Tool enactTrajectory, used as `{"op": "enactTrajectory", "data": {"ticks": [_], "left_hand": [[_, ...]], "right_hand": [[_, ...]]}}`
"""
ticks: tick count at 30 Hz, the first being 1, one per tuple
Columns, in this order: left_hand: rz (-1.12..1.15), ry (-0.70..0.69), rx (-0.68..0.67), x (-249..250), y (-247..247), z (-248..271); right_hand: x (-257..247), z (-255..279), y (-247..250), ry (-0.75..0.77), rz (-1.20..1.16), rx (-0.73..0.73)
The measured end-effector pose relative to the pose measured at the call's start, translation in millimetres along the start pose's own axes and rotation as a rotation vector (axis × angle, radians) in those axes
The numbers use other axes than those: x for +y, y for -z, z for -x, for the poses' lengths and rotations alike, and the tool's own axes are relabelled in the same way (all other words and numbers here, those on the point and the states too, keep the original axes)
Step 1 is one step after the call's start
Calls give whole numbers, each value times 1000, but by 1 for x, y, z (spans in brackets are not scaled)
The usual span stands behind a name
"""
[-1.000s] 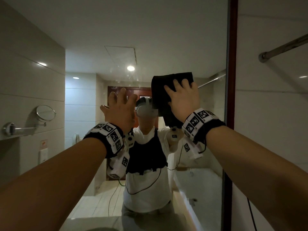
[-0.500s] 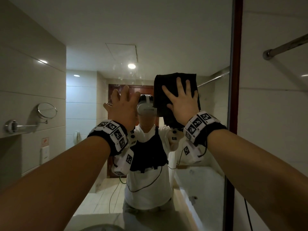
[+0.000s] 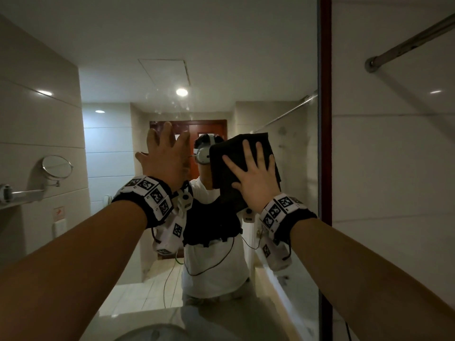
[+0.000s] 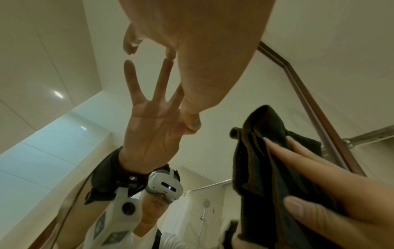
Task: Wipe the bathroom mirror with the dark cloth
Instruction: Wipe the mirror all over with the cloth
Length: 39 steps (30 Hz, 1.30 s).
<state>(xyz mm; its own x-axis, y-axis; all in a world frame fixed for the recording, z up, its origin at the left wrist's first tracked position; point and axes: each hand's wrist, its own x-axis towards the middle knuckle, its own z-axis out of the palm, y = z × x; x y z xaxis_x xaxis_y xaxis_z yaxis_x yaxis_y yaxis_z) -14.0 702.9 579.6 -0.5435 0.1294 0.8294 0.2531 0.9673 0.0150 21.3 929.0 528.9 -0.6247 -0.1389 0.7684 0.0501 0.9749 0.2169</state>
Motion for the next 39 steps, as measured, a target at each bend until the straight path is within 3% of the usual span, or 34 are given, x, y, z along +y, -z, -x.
{"op": "enactTrajectory", "data": {"ticks": [10, 19, 25, 31, 39], "left_hand": [[3, 69, 3, 16, 7, -3], [37, 170, 40, 33, 29, -14], [-34, 27, 74, 25, 36, -31], [-33, -6, 179, 26, 36, -39], [-34, -29, 183, 25, 34, -38]], "right_hand": [[87, 31, -3, -253, -109, -9], [99, 30, 0, -257, -125, -17], [106, 1, 9, -251, -153, 28], [125, -48, 41, -223, -155, 50], [130, -105, 87, -246, -176, 79]]}}
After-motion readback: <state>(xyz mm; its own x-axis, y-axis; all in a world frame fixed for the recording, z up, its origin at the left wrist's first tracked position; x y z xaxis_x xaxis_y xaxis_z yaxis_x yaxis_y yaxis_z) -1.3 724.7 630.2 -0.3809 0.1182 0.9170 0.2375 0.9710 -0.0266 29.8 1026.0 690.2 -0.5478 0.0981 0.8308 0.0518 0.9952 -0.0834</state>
